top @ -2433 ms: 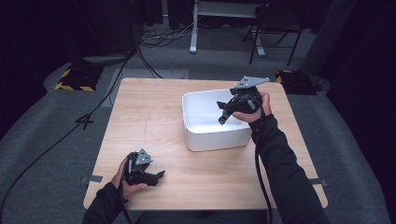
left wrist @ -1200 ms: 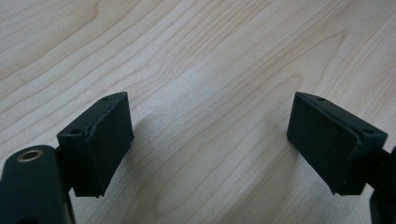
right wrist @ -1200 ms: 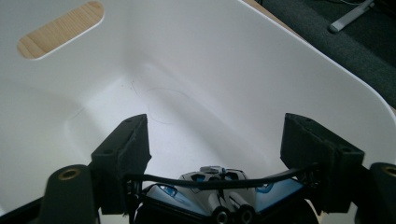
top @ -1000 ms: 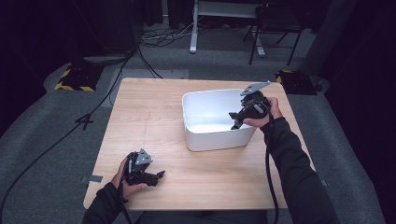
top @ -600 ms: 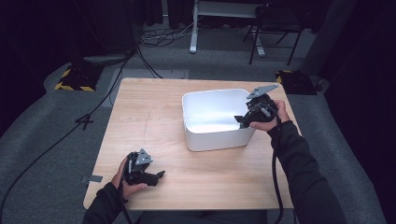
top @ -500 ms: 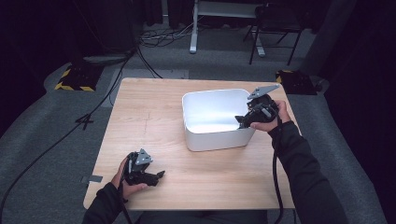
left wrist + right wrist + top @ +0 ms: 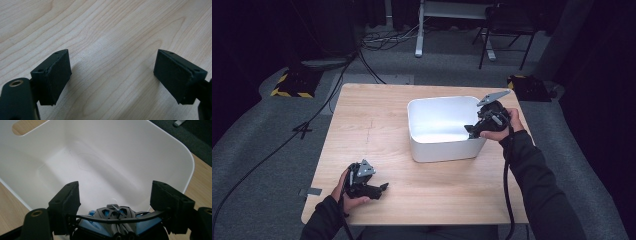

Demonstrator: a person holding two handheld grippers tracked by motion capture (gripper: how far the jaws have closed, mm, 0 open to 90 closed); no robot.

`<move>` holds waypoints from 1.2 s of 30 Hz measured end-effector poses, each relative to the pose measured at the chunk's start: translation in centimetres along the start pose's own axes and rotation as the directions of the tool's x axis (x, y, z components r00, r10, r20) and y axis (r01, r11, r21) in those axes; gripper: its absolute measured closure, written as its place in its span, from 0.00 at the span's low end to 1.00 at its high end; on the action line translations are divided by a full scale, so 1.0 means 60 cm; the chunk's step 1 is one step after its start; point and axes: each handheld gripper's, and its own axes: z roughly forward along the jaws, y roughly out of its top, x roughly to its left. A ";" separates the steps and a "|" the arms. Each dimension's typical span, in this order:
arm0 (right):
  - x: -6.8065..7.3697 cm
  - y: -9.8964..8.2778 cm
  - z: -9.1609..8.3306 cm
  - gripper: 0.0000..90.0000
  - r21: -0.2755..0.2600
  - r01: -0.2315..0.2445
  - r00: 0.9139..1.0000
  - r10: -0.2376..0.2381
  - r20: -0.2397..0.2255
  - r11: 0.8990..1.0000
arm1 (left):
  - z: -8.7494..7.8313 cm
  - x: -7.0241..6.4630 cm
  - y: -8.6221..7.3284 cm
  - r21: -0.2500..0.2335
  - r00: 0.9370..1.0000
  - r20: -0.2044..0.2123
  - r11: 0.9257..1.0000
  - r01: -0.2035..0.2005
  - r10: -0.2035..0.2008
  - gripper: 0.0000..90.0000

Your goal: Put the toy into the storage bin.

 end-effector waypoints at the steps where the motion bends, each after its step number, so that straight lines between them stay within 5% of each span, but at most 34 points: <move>1: 0.000 -0.001 0.002 0.27 0.004 -0.001 1.000 0.001 0.009 1.000 | 0.000 0.000 0.000 0.000 1.000 0.000 1.000 0.000 0.000 0.16; 22: -0.008 -0.010 0.037 0.27 0.076 -0.101 0.995 0.102 -0.020 0.992 | 0.000 0.000 0.000 0.000 1.000 0.000 1.000 0.000 0.000 0.16; 29: -0.002 -0.009 0.052 0.27 0.138 -0.080 0.997 0.081 0.000 0.987 | 0.000 0.000 0.000 0.000 1.000 0.000 1.000 0.000 0.000 0.16; 36: -0.006 -0.004 0.054 0.27 0.137 -0.082 0.997 0.082 0.008 0.987 | 0.000 0.000 0.000 0.000 1.000 0.000 1.000 0.000 0.000 0.16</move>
